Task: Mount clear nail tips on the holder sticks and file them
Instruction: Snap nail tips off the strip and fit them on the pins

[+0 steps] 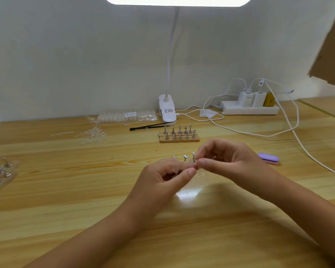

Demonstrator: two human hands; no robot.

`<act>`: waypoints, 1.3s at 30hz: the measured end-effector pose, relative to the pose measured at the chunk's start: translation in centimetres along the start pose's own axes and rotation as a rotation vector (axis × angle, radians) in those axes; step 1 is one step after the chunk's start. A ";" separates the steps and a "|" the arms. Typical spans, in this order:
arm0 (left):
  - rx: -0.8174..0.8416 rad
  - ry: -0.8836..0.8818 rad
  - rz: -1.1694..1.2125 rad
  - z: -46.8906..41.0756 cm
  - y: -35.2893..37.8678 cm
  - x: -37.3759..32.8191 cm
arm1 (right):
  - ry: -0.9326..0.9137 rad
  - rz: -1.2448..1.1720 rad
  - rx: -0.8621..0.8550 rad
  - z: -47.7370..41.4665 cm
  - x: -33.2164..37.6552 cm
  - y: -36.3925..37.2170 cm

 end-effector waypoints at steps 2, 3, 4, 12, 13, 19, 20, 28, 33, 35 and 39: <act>0.009 0.060 -0.057 0.1 0.2 -0.4 | 0.041 -0.036 -0.005 0.0 -0.3 -0.1; 0.013 0.052 -0.056 0.1 0.2 -0.4 | 0.037 -0.017 -0.019 0.0 -0.3 -0.1; 0.019 0.029 -0.046 0.1 0.2 -0.3 | 0.027 0.016 -0.037 0.0 -0.2 -0.1; 0.051 -0.068 0.033 0.0 0.3 0.2 | 0.017 0.152 -0.094 0.1 -0.4 0.2; 0.048 -0.069 0.030 0.0 0.3 0.1 | 0.026 0.151 -0.092 0.1 -0.4 0.3; 0.025 -0.091 0.018 -0.2 -0.1 0.7 | -0.039 0.233 -0.070 0.2 -0.4 0.1; 0.025 -0.093 0.021 -0.2 -0.1 0.8 | -0.041 0.222 -0.061 0.2 -0.4 0.0; 0.028 -0.094 0.009 -0.2 -0.2 0.7 | 0.009 0.095 0.050 0.1 -1.0 0.1; 0.032 -0.109 0.004 -0.3 -0.1 0.6 | 0.010 0.096 0.070 0.0 -1.3 0.1; 0.026 -0.109 0.007 -0.3 -0.1 0.5 | 0.008 0.095 0.063 0.0 -1.4 0.1; 0.028 -0.124 0.009 -0.3 -0.1 0.7 | 0.009 0.084 0.058 0.0 -1.7 0.1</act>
Point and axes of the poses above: each hand's wrist, its own z-axis away from the middle knuckle, its own y-axis out of the palm, x = y × z, the point moved 6 cm from there along -z, towards the middle knuckle, and after that the axes turned 15 degrees about z, right-handed, at the moved point
